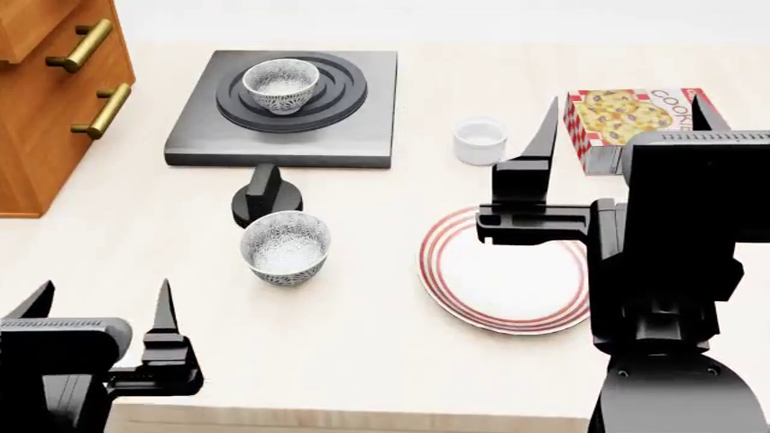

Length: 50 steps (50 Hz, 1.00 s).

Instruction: Pick the akita bowl on the stove and place it on the plate.

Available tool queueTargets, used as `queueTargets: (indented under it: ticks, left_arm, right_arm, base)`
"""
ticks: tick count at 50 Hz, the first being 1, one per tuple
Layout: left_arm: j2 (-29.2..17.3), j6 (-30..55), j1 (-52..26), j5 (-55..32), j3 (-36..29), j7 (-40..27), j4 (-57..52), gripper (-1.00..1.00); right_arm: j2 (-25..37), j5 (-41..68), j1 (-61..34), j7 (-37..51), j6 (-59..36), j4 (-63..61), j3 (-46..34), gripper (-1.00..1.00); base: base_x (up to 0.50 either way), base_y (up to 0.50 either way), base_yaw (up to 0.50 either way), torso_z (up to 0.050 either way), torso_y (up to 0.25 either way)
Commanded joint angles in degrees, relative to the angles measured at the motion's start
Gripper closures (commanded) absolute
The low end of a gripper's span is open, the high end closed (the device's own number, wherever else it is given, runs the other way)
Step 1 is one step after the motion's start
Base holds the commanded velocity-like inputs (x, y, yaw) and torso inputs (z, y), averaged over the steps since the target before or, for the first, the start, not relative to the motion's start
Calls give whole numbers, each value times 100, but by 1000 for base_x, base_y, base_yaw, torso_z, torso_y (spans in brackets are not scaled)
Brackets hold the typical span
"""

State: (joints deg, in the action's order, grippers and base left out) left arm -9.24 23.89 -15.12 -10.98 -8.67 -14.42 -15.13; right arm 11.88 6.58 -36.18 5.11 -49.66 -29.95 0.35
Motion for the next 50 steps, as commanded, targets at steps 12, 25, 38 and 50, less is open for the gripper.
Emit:
queueTargets:
  ticks: [12,25,38,50]
  left_arm:
    - [-13,1962,-1999,-364,-217,71,310,-100]
    - [-12,2073,-2207,-394,-315,61,481,-100]
    - [-50,2055,-2268,-445,-297,37,537,-100]
    - [-31,2181,-2331,-529,-352,10,444,-100]
  right_arm:
    - [59,47,-11,54,-42,-2,-70,-100]
    - [89,66,-34,105,-116,-24,-92,-100]
    - [103,114,-19,123,-71,-9,-88,-100]
    - [121,140,16,143,61,59,-80,-100]
  base:
    - [0,0,0,0,0]
    - [0,0,0,0,0]
    - [0,-6,0,0,0]
    - [0,-180,0,0,0]
